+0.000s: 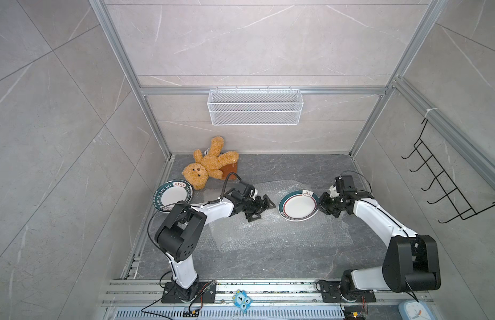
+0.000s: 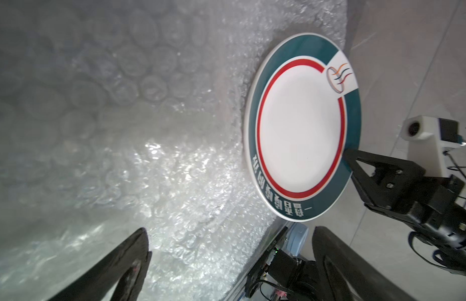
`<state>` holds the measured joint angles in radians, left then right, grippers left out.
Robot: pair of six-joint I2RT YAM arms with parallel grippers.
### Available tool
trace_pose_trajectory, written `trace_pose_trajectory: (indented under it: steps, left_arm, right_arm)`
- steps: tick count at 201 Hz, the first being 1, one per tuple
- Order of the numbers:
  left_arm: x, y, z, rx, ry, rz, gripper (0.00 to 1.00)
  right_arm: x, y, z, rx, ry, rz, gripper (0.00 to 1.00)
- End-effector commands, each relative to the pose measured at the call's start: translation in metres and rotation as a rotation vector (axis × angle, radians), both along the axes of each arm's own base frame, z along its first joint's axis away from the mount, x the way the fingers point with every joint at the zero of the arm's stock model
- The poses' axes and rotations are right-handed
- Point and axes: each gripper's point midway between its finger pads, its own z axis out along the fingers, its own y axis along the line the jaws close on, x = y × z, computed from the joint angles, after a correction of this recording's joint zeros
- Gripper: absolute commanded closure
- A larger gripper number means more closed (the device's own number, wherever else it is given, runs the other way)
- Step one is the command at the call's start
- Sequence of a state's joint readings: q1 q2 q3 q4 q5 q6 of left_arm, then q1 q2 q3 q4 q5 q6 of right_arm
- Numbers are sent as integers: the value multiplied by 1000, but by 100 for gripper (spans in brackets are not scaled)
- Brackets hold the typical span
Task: Unpack dinner plates from bubble wrap
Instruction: Pick up the plate from the bubble wrap.
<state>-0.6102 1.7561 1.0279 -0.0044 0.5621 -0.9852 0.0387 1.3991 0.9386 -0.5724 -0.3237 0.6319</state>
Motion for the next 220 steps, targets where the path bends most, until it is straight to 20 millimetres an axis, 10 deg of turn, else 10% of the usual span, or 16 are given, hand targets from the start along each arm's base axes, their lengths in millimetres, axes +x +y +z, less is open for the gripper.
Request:
trace_pose_trajectory:
  steps: [1, 87, 220]
  left_arm:
    - [10, -12, 59, -149, -108, -2, 0]
    - [20, -28, 60, -179, -52, -11, 14]
    - [28, -32, 45, -236, 71, 104, 78]
  right_arm:
    - [6, 18, 34, 109, -68, 42, 99]
    - [6, 42, 48, 282, -121, 72, 100]
    - [6, 45, 50, 296, -128, 80, 100]
